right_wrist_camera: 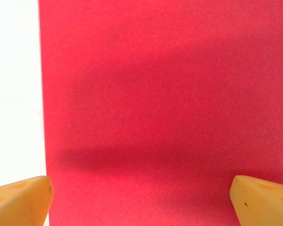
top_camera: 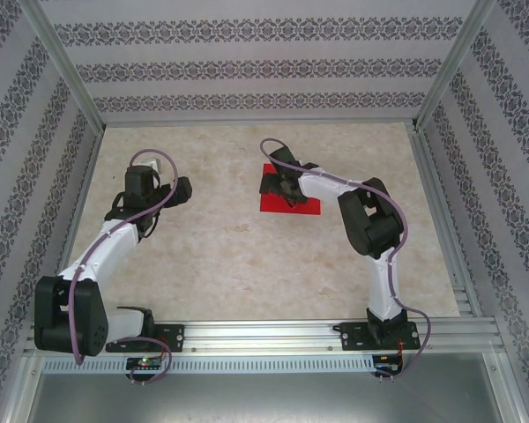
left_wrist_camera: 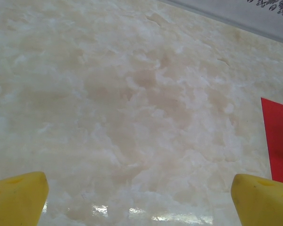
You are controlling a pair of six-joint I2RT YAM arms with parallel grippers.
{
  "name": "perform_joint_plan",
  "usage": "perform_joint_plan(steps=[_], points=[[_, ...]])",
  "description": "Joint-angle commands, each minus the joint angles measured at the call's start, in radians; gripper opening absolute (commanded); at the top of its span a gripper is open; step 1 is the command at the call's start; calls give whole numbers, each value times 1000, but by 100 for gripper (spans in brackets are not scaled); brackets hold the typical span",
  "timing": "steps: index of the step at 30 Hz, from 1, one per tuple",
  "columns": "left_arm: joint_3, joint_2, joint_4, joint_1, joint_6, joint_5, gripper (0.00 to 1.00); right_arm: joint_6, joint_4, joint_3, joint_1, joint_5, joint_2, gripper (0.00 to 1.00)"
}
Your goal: Fold a paper plane with a square sheet of paper (pick it up from the middle)
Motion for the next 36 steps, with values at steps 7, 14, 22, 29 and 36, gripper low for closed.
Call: perform_joint_plan(steps=[7, 14, 22, 29, 36], points=[[42, 38, -24, 10, -18, 44, 100, 57, -100, -348, 147, -46, -150, 97], [48, 47, -26, 9, -40, 55, 100, 117, -175, -383, 206, -67, -270, 97], [47, 39, -65, 6, -81, 77, 100, 34, -298, -262, 123, 12, -372, 98], [30, 35, -67, 5, -89, 90, 100, -35, -336, -197, 112, 22, -269, 98], [40, 47, -71, 5, -84, 97, 100, -54, -357, -109, 124, 19, -173, 98]])
